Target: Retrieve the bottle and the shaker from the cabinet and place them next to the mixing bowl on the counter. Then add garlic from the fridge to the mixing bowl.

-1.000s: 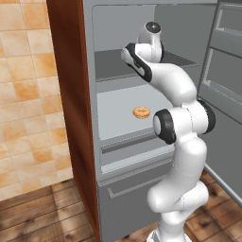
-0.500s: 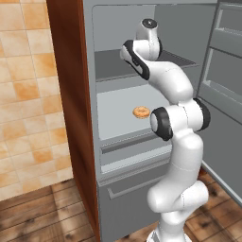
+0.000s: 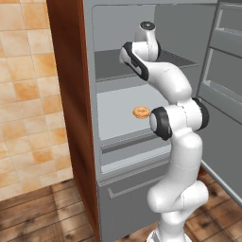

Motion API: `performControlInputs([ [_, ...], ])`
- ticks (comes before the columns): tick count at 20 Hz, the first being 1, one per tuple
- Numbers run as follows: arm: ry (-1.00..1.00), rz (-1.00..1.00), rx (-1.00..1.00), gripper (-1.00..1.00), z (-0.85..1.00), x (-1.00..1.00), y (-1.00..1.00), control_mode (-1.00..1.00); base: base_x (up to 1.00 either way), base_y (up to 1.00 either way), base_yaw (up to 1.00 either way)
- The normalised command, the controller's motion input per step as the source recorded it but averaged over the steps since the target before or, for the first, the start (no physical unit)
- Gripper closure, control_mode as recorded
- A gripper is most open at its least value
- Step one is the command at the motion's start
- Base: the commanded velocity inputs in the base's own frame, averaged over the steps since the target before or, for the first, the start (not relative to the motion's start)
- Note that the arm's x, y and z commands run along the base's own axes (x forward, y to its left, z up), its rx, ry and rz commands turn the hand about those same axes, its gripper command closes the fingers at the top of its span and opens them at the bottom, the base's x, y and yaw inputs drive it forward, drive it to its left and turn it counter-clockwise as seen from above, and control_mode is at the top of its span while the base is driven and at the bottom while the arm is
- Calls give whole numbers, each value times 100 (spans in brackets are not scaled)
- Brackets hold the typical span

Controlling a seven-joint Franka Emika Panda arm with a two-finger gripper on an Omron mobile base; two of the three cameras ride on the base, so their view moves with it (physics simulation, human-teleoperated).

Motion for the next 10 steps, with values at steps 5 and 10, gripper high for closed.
performControlInputs([
  [5, 0, 0, 0, 100, -8, 0, 0, -100, 0, 0, 0],
  [10, 0, 0, 0, 100, -2, 0, 0, -100, 0, 0, 0],
])
